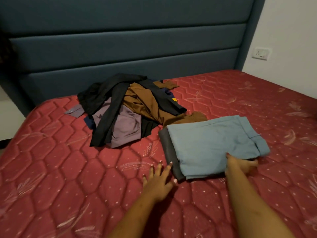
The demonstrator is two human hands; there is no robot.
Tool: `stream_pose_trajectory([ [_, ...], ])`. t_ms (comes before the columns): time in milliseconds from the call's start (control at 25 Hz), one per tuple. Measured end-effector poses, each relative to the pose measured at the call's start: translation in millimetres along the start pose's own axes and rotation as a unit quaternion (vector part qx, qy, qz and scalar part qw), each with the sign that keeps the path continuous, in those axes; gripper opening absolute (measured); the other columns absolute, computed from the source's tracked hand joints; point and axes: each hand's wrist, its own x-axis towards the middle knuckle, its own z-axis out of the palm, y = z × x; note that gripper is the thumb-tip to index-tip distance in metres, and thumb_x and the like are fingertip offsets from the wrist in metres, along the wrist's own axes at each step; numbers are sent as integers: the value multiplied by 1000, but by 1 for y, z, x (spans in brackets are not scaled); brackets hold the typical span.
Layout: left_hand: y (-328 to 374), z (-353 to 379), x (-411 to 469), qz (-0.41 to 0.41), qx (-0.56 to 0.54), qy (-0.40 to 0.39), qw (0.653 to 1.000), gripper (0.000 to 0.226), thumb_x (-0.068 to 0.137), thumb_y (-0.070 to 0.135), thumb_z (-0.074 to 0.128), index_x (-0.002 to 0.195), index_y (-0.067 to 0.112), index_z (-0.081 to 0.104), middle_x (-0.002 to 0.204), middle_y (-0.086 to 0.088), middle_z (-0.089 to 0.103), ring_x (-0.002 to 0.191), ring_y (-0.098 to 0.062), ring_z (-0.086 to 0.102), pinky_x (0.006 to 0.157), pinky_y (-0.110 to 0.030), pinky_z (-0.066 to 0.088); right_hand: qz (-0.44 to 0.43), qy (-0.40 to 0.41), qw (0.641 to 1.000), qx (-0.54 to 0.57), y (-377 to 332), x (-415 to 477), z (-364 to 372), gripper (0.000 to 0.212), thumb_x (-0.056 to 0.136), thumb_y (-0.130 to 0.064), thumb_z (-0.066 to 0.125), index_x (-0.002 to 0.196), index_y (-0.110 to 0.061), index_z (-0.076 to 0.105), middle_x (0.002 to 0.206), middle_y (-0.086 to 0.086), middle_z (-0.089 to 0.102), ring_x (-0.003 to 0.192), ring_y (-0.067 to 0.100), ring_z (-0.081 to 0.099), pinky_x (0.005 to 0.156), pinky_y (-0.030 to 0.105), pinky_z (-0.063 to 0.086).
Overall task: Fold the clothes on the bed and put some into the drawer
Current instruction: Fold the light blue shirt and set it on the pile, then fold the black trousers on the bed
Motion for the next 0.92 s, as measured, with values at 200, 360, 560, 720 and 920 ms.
stream_pose_trajectory([
  [200, -90, -42, -19, -130, -35, 61, 989, 68, 95, 60, 34, 152, 41, 3, 162, 0, -11, 148, -29, -8, 113, -60, 6, -333, -12, 886, -324, 5, -88, 48, 85, 81, -9, 60, 151, -31, 18, 157, 7, 20, 144, 32, 17, 110, 59, 17],
  [360, -183, -63, -45, -222, -62, 103, 968, 70, 94, 61, 35, 152, 40, 2, 162, -1, -9, 148, -28, -6, 115, -59, 8, -434, -200, 783, -397, 11, -185, 117, 76, 83, -16, 61, 149, -30, 26, 159, 2, 10, 145, 28, 8, 111, 53, 16],
  [560, -283, -79, -53, -204, 12, 138, 969, 83, 78, 84, 24, 149, 49, -1, 161, 8, -9, 148, -20, -9, 114, -57, 0, -428, -405, 667, -455, 41, -264, 222, 76, 86, -34, 60, 151, -34, 19, 154, 5, 26, 138, 33, 27, 109, 51, 31],
  [720, -352, -102, -38, -165, 49, 188, 967, 100, 57, 94, -5, 148, 52, 1, 161, 12, -2, 149, -16, -4, 115, -53, 2, -448, -450, 630, -448, 59, -304, 292, 82, 82, -42, 61, 144, -58, 10, 149, 12, 30, 133, 38, 33, 104, 53, 35],
  [920, -374, -95, -35, -123, 20, 237, 963, 92, 67, 91, -5, 146, 52, 18, 160, 14, 14, 149, -17, 6, 113, -50, 1, -417, -420, 780, -203, 55, -362, 336, 41, 86, -9, 60, 125, -18, 63, 130, 7, 60, 122, 24, 53, 104, 39, 42],
])
